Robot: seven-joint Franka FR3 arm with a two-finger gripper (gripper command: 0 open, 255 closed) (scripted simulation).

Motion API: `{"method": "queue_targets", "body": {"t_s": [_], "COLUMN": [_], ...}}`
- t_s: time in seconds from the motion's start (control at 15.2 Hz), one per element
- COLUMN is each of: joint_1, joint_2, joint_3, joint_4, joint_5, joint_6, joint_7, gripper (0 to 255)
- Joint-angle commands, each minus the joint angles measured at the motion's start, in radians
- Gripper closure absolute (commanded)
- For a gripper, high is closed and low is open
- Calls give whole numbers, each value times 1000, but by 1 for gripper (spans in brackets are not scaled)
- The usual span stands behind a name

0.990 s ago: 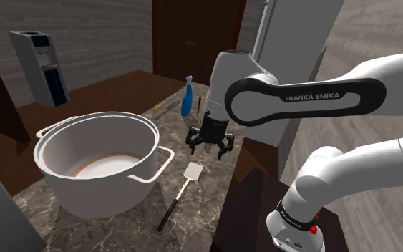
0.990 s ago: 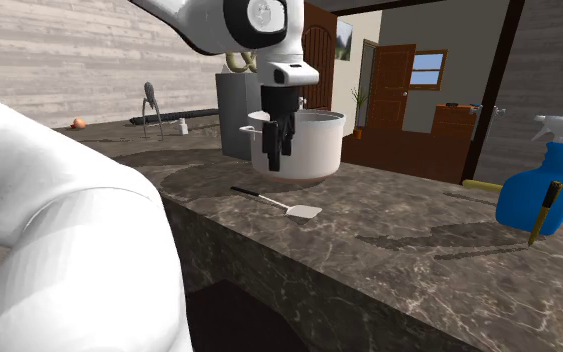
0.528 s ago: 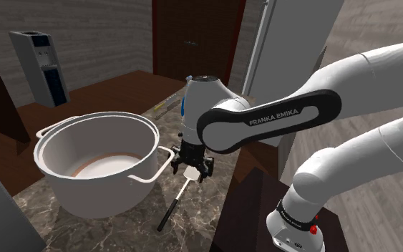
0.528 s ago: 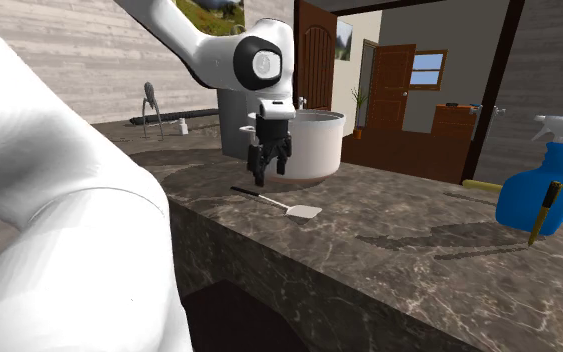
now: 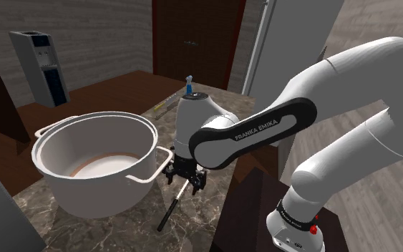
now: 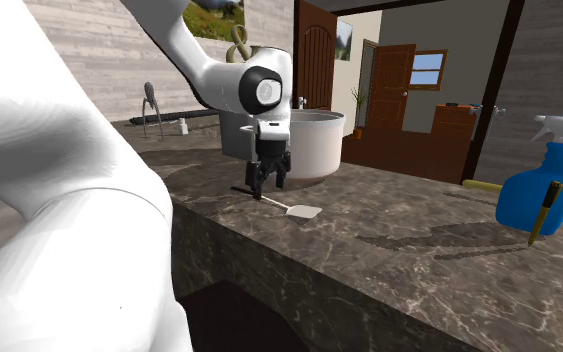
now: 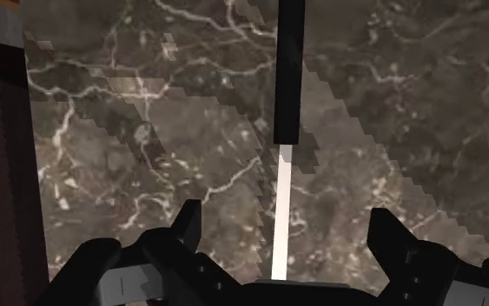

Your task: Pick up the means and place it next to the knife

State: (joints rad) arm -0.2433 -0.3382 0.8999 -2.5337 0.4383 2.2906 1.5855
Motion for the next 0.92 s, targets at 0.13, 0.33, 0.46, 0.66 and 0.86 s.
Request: {"method": "queue_targets", "body": {"t_s": [0.13, 0.33, 0.46, 0.66, 0.86], "joint_1": [-11, -11, -11, -11, -11], "joint_2": [29, 29, 29, 29, 29], "joint_3": [20, 20, 20, 20, 20], "joint_4": [-5, -5, -5, -5, -5], "joint_5": [-11, -11, -11, -11, -11], "joint_6": [31, 31, 31, 31, 31], "joint_7": [11, 12, 11, 11, 11], "gripper": [0, 0, 0, 255, 255]}}
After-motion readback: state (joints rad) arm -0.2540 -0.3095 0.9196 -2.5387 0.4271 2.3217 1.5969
